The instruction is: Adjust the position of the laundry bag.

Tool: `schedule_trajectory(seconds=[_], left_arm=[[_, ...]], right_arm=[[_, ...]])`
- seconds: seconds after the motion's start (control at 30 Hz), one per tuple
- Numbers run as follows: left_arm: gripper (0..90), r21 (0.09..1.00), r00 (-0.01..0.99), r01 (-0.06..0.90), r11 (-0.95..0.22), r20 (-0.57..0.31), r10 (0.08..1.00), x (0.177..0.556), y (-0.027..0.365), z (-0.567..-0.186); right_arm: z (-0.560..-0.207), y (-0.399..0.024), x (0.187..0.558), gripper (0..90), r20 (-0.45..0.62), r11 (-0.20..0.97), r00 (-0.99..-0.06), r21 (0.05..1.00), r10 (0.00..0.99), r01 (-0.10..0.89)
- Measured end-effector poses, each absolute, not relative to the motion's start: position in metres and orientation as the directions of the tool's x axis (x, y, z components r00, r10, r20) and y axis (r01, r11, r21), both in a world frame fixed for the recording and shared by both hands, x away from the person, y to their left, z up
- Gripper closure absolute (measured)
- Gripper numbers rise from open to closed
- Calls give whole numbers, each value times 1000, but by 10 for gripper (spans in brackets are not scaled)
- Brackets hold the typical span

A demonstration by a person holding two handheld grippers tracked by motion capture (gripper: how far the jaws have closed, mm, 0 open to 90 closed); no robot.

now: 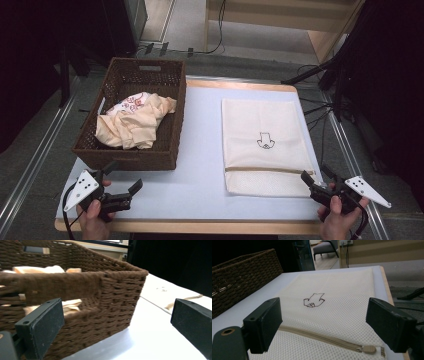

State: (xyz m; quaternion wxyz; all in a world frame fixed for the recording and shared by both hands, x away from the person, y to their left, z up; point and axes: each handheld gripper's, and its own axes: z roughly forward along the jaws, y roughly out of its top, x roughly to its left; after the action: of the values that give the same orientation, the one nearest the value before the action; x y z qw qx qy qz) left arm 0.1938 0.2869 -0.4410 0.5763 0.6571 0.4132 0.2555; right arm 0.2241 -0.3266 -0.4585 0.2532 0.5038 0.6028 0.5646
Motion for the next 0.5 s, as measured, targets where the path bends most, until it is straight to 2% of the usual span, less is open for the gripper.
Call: schedule_trajectory(seconds=[0.5], left_arm=[[0,955,628,289,-60,-143,765,203,214,-443]], right_arm=[[-460,-318,230,139,256,-132,-338,928,906,349]])
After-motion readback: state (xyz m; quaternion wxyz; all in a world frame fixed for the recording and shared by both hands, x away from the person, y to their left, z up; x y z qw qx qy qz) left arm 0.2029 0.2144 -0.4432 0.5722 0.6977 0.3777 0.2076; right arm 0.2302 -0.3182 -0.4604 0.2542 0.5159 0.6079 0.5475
